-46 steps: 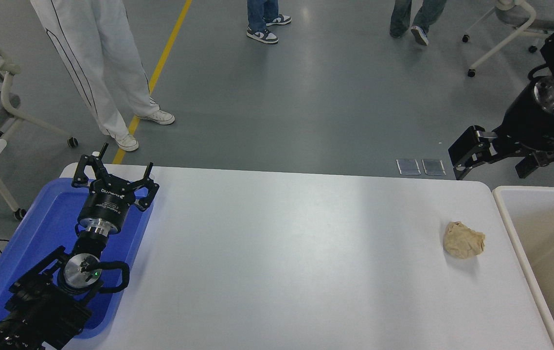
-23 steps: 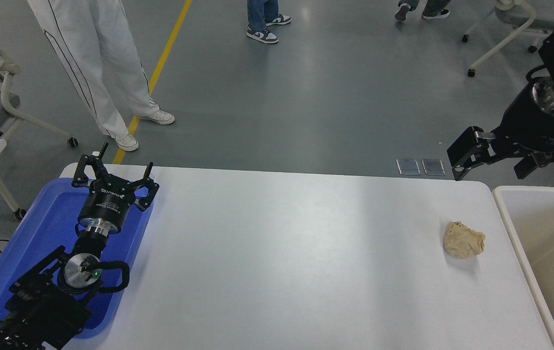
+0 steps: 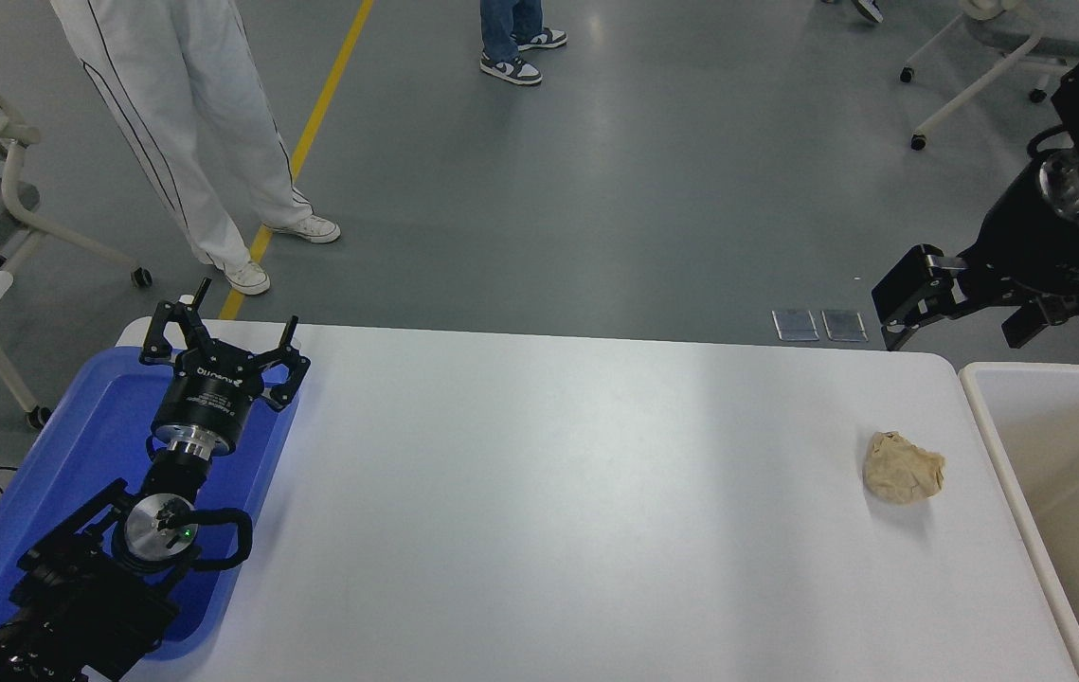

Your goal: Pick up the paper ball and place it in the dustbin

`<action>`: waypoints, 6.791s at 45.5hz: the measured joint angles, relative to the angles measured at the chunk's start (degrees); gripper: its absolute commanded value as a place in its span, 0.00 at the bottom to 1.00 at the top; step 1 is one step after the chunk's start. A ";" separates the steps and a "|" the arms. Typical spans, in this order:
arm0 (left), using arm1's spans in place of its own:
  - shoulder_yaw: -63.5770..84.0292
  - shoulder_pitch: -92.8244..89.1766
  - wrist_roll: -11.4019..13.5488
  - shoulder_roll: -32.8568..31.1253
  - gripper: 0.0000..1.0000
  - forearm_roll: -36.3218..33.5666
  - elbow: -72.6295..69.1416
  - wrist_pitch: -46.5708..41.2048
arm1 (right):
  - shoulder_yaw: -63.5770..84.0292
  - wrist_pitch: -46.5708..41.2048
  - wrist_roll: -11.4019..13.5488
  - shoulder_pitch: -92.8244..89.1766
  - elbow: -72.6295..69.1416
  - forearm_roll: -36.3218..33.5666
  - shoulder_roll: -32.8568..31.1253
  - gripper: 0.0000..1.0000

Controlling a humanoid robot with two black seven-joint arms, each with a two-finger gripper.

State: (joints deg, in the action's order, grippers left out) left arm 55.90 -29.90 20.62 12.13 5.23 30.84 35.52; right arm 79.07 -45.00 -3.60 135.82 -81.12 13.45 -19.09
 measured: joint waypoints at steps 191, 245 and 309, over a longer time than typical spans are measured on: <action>0.00 0.02 0.03 0.00 1.00 0.00 0.01 0.00 | -15.98 18.46 0.17 -72.56 62.13 3.44 5.27 1.00; 0.00 0.02 0.03 0.00 1.00 0.00 -0.01 0.00 | -19.21 26.96 0.26 -79.45 64.58 3.78 6.26 1.00; 0.00 0.02 0.03 0.00 1.00 0.00 0.01 -0.02 | -25.79 39.69 0.19 -84.30 63.75 2.70 5.77 1.00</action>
State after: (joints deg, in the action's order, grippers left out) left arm 55.90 -29.88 20.65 12.13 5.23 30.85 35.50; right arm 53.28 -5.31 -3.41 51.52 -17.37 16.14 -13.33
